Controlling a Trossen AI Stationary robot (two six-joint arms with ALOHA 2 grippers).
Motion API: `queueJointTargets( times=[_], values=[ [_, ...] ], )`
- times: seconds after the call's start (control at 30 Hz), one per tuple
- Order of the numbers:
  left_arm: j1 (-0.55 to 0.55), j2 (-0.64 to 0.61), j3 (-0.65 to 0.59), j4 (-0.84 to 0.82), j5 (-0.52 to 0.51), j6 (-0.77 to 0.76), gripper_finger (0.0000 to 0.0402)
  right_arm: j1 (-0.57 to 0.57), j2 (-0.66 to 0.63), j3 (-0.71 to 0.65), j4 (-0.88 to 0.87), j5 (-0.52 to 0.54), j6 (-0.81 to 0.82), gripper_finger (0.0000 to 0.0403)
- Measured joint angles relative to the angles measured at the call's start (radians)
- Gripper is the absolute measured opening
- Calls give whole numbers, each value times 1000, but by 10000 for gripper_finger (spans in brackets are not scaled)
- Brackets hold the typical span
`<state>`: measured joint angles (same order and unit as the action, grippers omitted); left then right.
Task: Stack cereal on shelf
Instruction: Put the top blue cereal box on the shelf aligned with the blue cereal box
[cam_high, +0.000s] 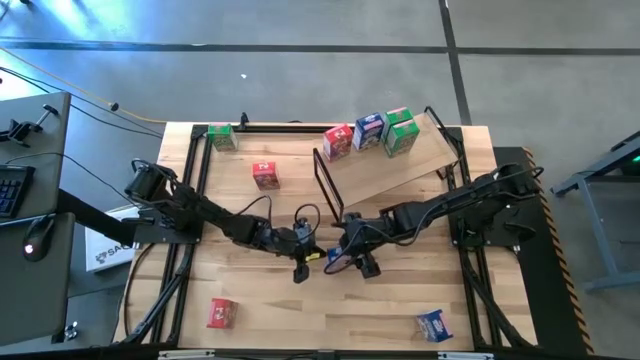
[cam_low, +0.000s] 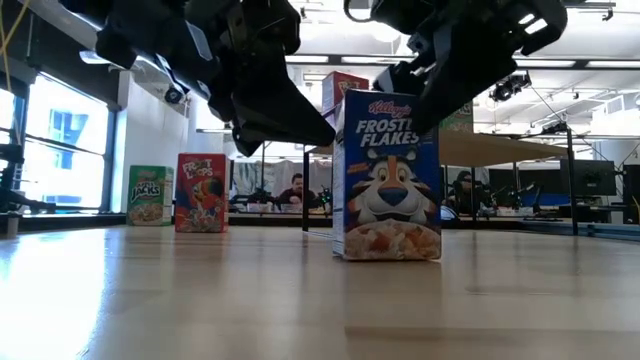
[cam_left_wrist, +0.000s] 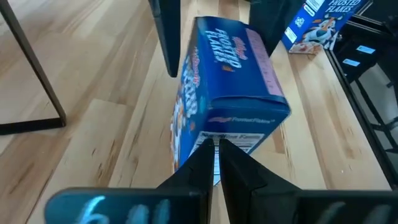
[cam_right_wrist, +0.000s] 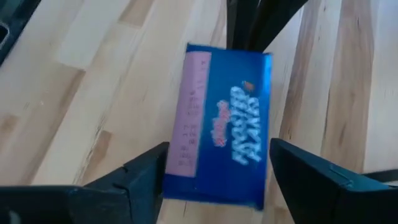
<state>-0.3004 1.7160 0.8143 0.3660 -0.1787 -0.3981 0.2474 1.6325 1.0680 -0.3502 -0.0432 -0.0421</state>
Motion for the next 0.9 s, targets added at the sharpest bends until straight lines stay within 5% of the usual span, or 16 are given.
queueJointTargets(
  times=[0.4, 0.63, 0.9],
  values=[
    [0, -70, 0, -56, -1, 8, 16, 1, 0, 0, 9, -7, 69, 144],
    [-1, -247, 0, -215, -34, 52, 16, 18, -61, 51, -55, -35, 67, 149],
    [-1, -382, 0, -270, -34, 111, 16, 30, -173, 279, -402, -42, -1, 155]
  ],
)
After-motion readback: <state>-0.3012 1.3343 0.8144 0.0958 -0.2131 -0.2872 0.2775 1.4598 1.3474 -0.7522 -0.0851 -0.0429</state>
